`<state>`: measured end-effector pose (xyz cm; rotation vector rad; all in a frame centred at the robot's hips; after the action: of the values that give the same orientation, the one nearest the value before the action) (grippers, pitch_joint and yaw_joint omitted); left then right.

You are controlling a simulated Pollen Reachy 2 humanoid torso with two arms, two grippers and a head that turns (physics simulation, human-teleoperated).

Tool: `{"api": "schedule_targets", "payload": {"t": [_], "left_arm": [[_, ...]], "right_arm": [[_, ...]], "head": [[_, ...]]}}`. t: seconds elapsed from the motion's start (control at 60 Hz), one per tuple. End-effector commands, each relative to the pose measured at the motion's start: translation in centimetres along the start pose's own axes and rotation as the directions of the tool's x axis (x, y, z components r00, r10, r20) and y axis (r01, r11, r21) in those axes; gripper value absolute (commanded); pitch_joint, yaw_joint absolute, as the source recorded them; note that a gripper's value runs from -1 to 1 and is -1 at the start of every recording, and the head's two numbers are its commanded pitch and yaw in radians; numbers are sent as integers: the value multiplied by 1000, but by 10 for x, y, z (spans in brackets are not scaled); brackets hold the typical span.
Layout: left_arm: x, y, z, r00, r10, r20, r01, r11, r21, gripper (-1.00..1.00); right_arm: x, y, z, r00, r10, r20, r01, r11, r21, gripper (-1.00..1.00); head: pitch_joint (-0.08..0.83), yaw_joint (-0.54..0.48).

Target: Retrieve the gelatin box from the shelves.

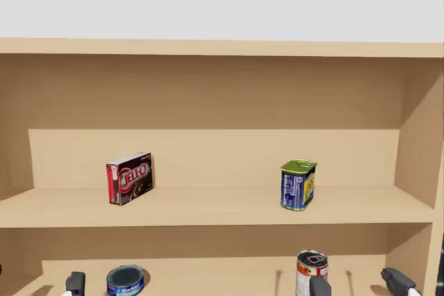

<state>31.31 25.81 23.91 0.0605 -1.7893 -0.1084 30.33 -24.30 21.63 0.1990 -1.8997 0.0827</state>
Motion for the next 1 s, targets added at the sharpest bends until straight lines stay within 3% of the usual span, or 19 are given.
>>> {"api": "schedule_targets", "payload": {"t": [0.017, 0.067, 0.2, 0.567, 1.0], "left_arm": [[0, 0, 0, 1000, -2, -1, 2, 1000, 0, -1000], [0, 0, 0, 1000, 0, 0, 0, 1000, 2, -1000], [0, 1, 0, 1000, 2, 0, -2, 1000, 4, -1000], [-1, 1, -1, 1000, -6, -3, 6, 1000, 3, -1000], [1, -2, 0, 1000, 1, 7, 0, 1000, -10, -1000]], "right_arm": [[-1, 3, 1, 1000, -19, -2, 19, 1000, -24, -1000], [1, 4, 1, 1000, -5, 10, 6, 999, -43, -1000], [1, 1, -1, 1000, -24, -18, 24, 999, -29, -1000], [-4, 1, -3, 1000, 0, -21, -1, 999, -39, -1000], [-6, 3, -3, 1000, 17, -26, -17, 999, -29, -1000]], "head": [[5, -46], [13, -46], [81, -43], [387, -24], [591, -203]]}}
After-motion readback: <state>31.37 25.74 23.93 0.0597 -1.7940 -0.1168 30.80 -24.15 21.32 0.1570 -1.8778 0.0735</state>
